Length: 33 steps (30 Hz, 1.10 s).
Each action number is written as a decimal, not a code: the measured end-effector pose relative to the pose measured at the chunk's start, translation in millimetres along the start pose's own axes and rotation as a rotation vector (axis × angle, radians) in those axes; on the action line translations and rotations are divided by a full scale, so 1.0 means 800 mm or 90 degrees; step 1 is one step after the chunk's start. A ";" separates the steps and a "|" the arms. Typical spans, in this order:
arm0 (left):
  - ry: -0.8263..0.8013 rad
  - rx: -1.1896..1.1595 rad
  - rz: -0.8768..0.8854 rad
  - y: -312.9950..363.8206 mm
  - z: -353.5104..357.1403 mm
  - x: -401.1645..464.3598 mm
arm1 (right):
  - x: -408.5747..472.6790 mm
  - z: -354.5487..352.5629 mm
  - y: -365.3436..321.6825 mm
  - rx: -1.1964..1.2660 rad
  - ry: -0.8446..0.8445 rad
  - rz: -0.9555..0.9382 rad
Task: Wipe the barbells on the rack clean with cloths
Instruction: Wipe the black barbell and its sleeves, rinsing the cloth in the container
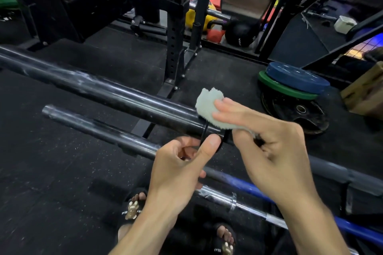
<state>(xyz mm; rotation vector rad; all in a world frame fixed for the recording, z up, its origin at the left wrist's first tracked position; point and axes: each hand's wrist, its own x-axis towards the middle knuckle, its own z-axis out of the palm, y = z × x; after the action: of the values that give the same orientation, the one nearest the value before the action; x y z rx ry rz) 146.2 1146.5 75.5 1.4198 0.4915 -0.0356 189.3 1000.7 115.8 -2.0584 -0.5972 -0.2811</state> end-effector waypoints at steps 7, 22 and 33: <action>-0.009 -0.008 -0.001 -0.005 -0.002 0.002 | 0.009 0.000 0.002 -0.095 0.015 0.049; -0.007 -0.034 0.019 -0.010 -0.002 0.005 | -0.005 0.008 -0.002 -0.070 0.024 -0.046; -0.026 -0.060 0.024 -0.012 0.001 0.003 | 0.018 0.006 -0.001 -0.096 0.009 0.082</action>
<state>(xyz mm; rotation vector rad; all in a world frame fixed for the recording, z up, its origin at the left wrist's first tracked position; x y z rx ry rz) 146.0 1144.5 65.9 1.3328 0.4274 -0.0111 201.0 1009.4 119.6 -2.2273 -0.4433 -0.2709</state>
